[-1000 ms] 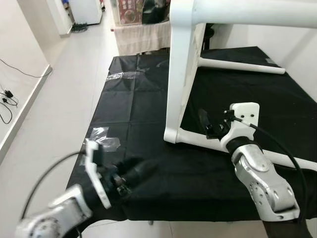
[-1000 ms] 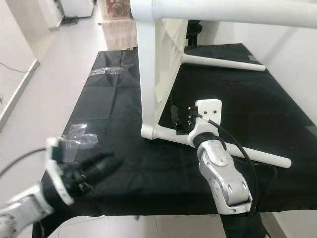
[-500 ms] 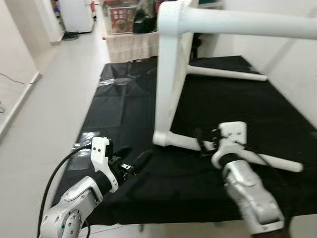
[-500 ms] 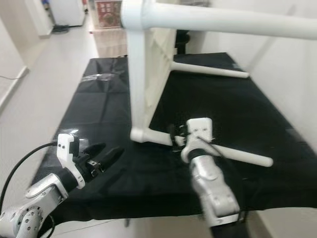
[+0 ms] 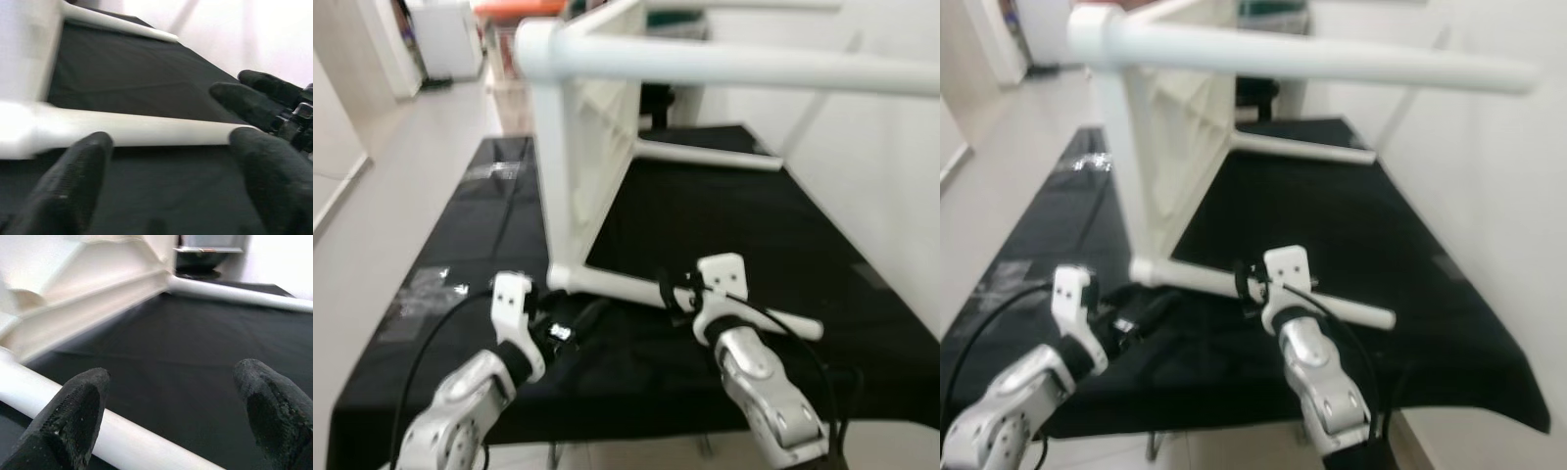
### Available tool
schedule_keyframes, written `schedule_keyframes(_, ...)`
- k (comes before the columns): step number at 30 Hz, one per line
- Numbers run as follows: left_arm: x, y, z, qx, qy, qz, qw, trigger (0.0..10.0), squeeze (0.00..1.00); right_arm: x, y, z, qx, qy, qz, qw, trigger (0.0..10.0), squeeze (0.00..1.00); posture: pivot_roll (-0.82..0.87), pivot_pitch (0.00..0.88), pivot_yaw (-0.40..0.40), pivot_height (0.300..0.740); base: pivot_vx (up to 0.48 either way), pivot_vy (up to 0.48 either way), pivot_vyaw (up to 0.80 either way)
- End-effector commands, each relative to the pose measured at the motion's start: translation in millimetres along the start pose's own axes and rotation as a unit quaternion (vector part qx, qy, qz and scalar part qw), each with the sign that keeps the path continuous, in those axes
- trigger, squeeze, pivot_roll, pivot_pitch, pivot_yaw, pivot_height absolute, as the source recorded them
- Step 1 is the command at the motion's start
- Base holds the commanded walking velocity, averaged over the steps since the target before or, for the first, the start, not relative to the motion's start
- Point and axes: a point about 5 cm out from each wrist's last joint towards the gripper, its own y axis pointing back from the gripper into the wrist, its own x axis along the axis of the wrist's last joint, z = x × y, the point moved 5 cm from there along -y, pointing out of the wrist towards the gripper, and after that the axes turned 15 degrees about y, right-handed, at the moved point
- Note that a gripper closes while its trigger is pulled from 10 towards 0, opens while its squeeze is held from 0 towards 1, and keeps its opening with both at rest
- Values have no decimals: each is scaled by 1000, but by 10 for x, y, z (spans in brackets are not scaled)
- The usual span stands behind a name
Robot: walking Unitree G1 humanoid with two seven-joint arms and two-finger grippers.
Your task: Building children table
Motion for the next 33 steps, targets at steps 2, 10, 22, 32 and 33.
schedule_keyframes(2,85,29,-107,28,-46,17,998,0,0,-4,-2,0,-6,1,4,1000,10000,0,-59,58,35,740,0,0,0)
schedule_keyframes(10,131,27,-177,45,-72,29,996,0,0,-40,-16,76,-28,-4,-1,1000,10000,0,-58,58,36,740,0,0,0)
schedule_keyframes(22,-3,108,-258,73,-89,13,993,0,0,-171,-13,167,-52,-14,-29,998,10000,0,-49,57,22,740,0,0,0)
schedule_keyframes(32,-46,116,-311,94,-111,-4,989,10000,0,-263,-16,157,-49,-20,-52,997,10000,0,-49,53,18,740,0,0,-331)
schedule_keyframes(33,-37,123,-335,102,-110,-1,989,10000,0,-250,-17,160,-51,-24,-47,997,10000,0,-48,54,19,740,0,0,-788)
